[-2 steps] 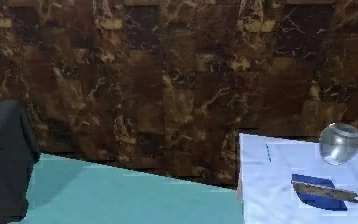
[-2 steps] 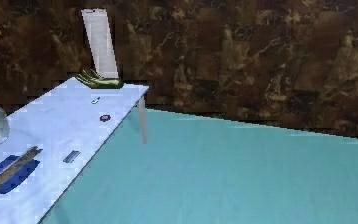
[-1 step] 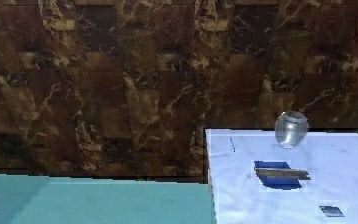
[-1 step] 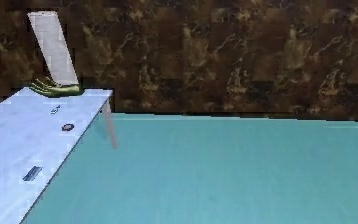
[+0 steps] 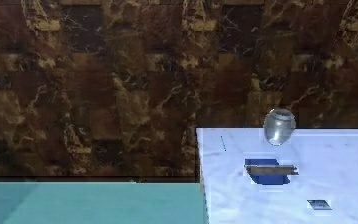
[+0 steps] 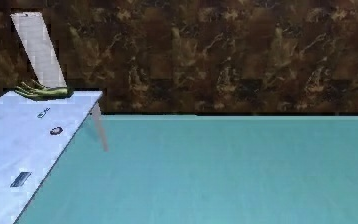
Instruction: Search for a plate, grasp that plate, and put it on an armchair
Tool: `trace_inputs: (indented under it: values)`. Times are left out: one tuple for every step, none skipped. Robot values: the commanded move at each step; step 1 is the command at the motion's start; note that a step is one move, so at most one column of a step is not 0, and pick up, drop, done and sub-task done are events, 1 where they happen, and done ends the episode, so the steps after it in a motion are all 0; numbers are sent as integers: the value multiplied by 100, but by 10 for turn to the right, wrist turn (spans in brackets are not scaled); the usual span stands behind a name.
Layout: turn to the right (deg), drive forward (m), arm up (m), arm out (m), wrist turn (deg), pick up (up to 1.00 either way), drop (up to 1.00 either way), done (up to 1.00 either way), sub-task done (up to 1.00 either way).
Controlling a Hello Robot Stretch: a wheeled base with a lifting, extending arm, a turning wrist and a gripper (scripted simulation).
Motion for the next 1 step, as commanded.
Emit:
trace_inputs:
  values:
    - [-450, 0, 0, 0, 0, 0, 0, 0, 0]
